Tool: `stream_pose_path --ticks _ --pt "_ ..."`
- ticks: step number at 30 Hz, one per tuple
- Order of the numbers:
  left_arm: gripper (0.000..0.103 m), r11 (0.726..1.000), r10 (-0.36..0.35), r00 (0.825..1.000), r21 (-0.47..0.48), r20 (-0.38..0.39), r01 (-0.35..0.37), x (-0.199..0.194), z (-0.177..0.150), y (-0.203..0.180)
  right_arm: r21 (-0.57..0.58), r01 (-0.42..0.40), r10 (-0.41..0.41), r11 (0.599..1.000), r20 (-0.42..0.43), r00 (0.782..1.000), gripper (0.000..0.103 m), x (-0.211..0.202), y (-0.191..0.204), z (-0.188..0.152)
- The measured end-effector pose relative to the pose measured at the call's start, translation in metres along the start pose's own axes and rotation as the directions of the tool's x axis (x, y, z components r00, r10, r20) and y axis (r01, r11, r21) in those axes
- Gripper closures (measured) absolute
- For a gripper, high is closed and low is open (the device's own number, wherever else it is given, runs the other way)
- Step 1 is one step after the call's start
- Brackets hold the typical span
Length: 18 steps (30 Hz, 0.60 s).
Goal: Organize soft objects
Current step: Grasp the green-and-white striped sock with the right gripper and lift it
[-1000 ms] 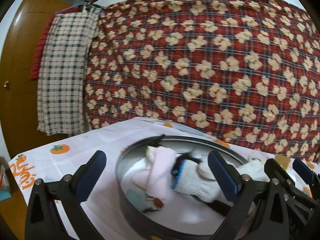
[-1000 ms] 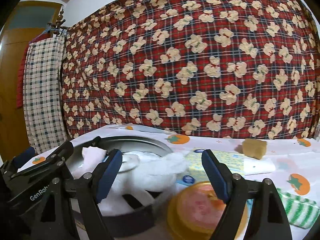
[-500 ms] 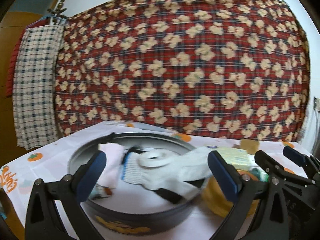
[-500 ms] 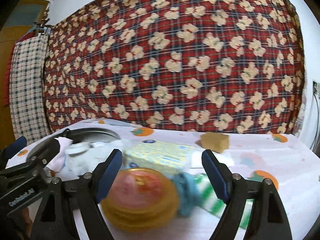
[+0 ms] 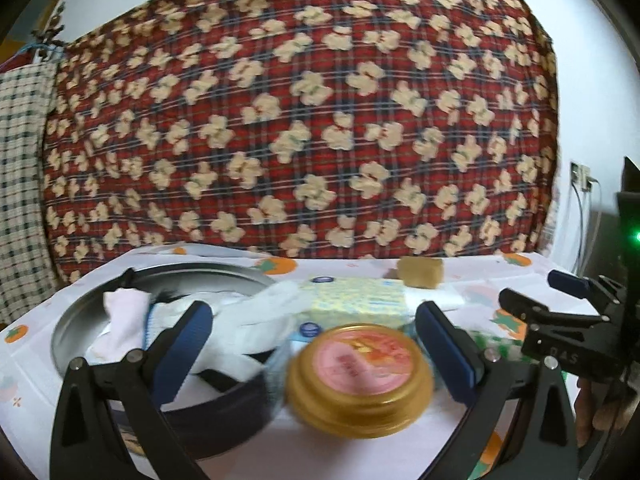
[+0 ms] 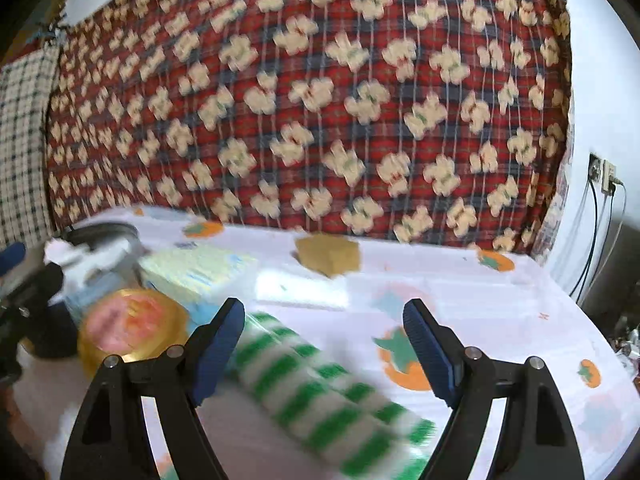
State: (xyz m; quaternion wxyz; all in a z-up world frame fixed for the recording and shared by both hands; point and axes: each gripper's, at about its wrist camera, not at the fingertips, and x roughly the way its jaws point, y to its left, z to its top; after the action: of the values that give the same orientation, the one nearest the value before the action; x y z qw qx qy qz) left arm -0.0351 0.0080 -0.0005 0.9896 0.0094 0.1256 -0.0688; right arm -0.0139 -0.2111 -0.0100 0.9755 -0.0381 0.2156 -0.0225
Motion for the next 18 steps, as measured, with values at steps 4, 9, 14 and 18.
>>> stream_pose_path --ticks 4,9,14,18 --pt "0.000 0.998 -0.052 0.998 0.025 -0.023 0.053 0.007 0.001 -0.018 -0.049 -0.078 0.069 0.996 -0.155 0.985 0.020 0.023 -0.011 -0.005" --pt "0.000 0.996 -0.072 0.996 0.042 -0.051 0.075 0.015 0.002 -0.031 -0.091 -0.190 0.158 0.978 -0.276 0.948 0.020 0.043 -0.002 -0.012" --pt "0.000 0.996 -0.083 0.994 0.027 -0.077 0.085 0.023 0.003 -0.031 -0.087 -0.236 0.181 0.968 -0.410 0.894 0.026 0.068 0.005 -0.022" --pt "0.000 0.995 -0.090 0.992 0.026 -0.087 0.093 0.028 0.003 -0.034 -0.060 -0.250 0.201 0.966 -0.431 0.880 0.042 0.071 0.003 -0.024"
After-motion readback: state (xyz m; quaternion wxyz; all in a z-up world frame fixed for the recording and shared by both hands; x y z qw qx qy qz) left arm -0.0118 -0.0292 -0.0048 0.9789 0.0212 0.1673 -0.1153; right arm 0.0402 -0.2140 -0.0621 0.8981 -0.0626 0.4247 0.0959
